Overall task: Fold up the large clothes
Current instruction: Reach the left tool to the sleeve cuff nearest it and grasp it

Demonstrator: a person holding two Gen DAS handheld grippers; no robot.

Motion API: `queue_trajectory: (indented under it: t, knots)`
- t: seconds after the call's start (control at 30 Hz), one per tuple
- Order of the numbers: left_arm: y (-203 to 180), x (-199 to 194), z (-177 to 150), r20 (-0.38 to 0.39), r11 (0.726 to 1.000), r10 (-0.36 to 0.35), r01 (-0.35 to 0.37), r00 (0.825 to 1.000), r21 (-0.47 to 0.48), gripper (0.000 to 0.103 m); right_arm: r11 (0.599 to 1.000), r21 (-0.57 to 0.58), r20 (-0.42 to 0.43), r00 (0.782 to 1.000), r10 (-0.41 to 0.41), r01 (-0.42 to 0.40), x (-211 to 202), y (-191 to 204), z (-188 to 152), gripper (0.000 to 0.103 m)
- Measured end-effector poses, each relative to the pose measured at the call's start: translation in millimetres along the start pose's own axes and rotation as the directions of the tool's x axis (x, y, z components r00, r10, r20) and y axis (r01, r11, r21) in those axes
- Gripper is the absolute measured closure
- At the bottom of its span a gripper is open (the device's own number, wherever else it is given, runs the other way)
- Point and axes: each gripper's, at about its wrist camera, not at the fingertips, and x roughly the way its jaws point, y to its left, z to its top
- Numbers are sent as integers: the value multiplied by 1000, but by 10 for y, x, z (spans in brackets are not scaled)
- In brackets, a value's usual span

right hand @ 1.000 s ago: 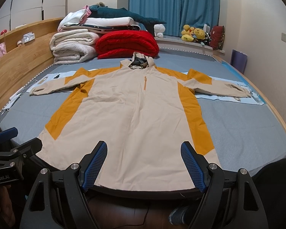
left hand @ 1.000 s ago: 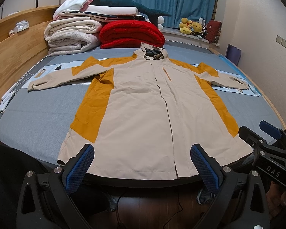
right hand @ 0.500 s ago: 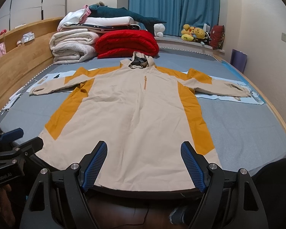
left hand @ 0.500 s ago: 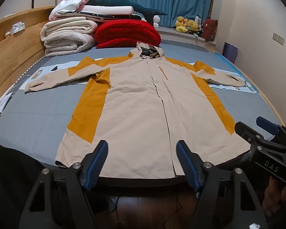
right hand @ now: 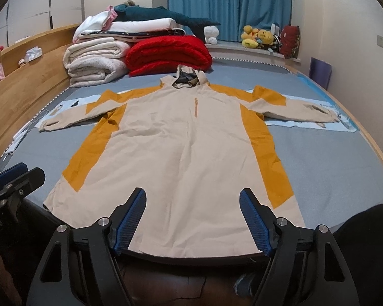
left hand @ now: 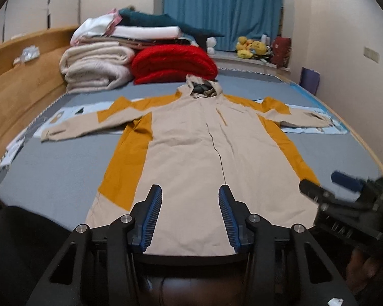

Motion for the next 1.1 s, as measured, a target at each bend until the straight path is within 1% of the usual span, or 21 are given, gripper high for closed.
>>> queue_trajectory:
  t: [0.03,0.07,0.1,0.17,0.23,0.3,0.37,0.47,0.57,0.63,0.8,0.87,0.97,1.07,1.1]
  knots:
    - [10,90,3,-44,1000,9,-9,999,-2,60,1000,3,-10,1000,5,-4,34,5,15,30]
    - [41,117,3,-57,1000,-7,6,998,-21,60,1000,5,-20,1000,7,-7,63,12,23,31]
    - [71,134,17,-49,998,-36,34,998,-47,60,1000,4,-24,1000,4,-4,84,15,37,34]
    - [65,139,53,-29,999,-7,6,1000,-35,60,1000,5,-44,999,1,-1,146,16,62,37]
    - [74,147,122,-3,999,-14,14,1000,-36,60,1000,15,-64,998,3,-2,195,-4,91,38]
    - [92,154,180,20,999,-9,10,1000,-40,60,1000,22,-73,997,2,0,222,-36,131,43]
    - [108,195,251,19,999,-7,7,1000,-44,60,999,45,-63,998,-2,5,245,-106,229,44]
    - [172,301,402,2,996,-43,43,999,-72,60,998,64,-61,998,4,0,333,-172,410,49]
    - [254,461,608,-12,996,-38,37,999,-82,60,998,66,-42,999,11,-8,456,-210,658,51]
    - [359,628,789,-20,995,-17,15,1000,-99,60,999,54,-16,1000,6,-5,543,-221,857,52]
    - [622,1000,1206,5,995,23,-23,1000,-98,68,998,55,34,999,31,-33,819,-237,1436,52]
    - [740,1154,1356,21,995,40,-38,999,-91,69,998,52,60,998,33,-37,936,-233,1689,52]
    - [1010,1459,1605,17,992,60,-58,998,-113,72,999,38,116,993,7,-12,1124,-208,2078,51]
    - [1326,1778,1799,5,986,88,-87,996,-145,73,999,40,135,991,15,-21,1380,-178,2464,51]
    - [1456,1902,1856,1,983,100,-98,995,-155,73,999,38,140,990,19,-24,1438,-160,2535,51]
